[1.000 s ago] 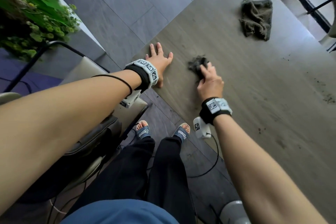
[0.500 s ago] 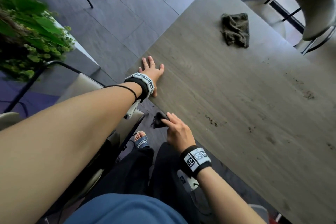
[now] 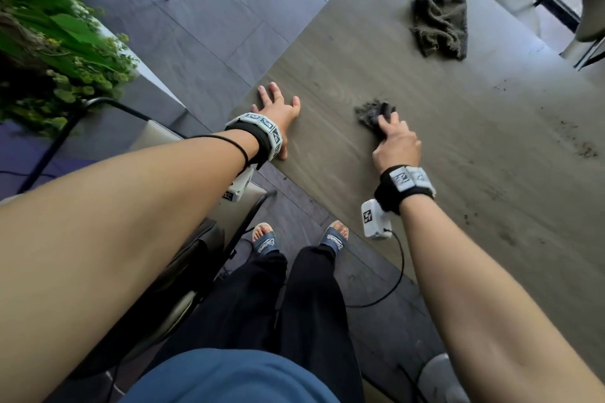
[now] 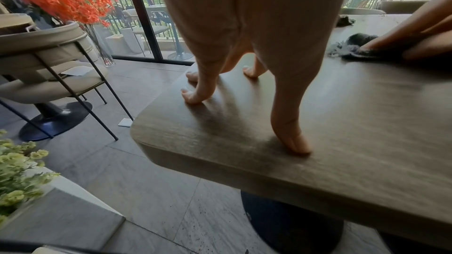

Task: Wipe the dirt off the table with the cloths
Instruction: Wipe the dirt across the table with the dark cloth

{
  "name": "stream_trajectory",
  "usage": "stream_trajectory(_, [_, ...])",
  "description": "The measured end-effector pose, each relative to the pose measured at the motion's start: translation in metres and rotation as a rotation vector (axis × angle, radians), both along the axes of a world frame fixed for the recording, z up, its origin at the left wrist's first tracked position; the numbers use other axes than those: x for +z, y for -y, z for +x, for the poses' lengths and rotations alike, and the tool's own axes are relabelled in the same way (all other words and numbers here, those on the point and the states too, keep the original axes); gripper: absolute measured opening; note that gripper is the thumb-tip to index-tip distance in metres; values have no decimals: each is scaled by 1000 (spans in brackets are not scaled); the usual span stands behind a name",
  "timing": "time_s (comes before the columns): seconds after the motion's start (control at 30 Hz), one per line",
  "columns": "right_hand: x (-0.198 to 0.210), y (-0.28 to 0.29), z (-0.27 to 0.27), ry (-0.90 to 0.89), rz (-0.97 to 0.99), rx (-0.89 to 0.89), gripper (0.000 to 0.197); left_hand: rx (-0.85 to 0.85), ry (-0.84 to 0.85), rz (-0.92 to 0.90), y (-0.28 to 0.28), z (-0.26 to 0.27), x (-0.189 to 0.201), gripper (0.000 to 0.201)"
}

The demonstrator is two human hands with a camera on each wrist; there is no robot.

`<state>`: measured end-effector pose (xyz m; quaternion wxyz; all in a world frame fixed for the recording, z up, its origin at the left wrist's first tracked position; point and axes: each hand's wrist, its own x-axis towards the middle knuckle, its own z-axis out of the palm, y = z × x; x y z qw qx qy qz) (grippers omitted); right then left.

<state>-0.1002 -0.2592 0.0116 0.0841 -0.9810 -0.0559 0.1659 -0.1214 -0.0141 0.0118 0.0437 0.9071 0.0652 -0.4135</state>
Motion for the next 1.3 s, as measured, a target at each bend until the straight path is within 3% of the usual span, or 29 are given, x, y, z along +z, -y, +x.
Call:
stream_trajectory(0.27, [-5,-25,-152,25,118,161,61,-13,12,23,2,-1,-1,127])
stream_trajectory(0.47, [5,-22,-182,-15,221,241,47,-18,18,26,1,0,1,131])
stream_trajectory(0.6, [11,-5,-158,29,439,138,42,-9,13,20,0,1,2,133])
stream_trajectory(0.7, [10,12,-94,154,485,29,45,0,14,2,-1,2,0,135])
stream_trajectory(0.77, [10,24,-43,183,437,-49,48,5,13,-9,-2,2,-1,136])
stream_trajectory(0.83, [10,36,-3,98,285,-116,49,4,9,-13,-2,3,-1,137])
stream_trajectory(0.93, [8,36,10,-73,33,-66,49,0,9,0,-3,5,-1,138])
stream_trajectory(1.03, [5,20,-20,-58,-47,0,58,-16,18,12,-1,5,-2,139])
stream_trajectory(1.17, [-9,-1,-94,20,14,130,65,-21,15,26,-1,4,1,137])
stream_trajectory(1.3, [-17,-21,-169,-16,71,210,61,-21,9,19,0,2,5,137])
